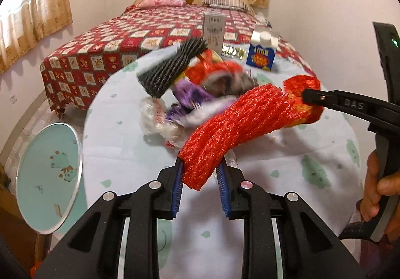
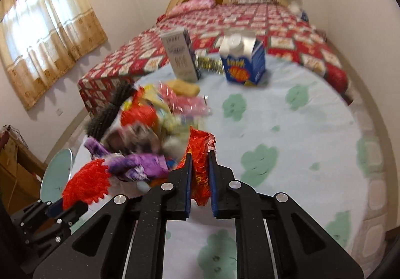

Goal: Collect trash
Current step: 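Carry both items over the teal bin and open both tools to drop them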

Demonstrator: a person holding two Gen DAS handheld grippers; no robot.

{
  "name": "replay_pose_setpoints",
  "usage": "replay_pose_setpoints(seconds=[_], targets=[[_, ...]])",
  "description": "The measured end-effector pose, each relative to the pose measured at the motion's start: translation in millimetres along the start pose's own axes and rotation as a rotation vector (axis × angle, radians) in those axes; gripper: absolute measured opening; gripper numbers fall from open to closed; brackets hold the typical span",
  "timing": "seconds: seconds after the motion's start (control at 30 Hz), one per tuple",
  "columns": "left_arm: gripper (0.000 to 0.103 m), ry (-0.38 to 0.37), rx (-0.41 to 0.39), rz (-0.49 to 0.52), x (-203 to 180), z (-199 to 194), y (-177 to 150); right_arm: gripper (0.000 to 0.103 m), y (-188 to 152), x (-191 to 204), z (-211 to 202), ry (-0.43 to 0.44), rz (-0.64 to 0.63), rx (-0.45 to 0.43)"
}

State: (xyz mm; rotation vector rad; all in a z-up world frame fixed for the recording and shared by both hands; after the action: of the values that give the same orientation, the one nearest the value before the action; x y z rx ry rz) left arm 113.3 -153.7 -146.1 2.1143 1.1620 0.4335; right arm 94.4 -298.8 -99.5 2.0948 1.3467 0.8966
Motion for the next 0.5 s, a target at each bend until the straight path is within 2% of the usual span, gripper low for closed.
replay_pose_setpoints(seconds=[0.07,0.2,0.5], targets=[[0.025,0.004,-0.022,-0.009,1,-12,5,0.011,7,-1,-15,-0.017,-0.004,-0.037],[0.025,0.036,-0.058,-0.039,12,-32,12,0.010,23,-5,-45,-0.109,-0.048,-0.147],[0.025,0.127,-0.113,-0.112,52,-66,19,0.010,67,-5,-87,-0.133,-0.046,-0.281]])
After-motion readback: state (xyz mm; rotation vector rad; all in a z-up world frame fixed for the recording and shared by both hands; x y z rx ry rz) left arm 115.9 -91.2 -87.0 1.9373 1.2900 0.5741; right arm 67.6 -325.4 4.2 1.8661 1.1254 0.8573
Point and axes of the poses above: each gripper's, at about its wrist camera, not at the fingertips, and z roughly the way its jaws point, x to its left, y to its top, the point moved 9 cm from there along z, roughly the way its jaws point, and after that the axes turned 1 degree about y, right-handed, at the moved point
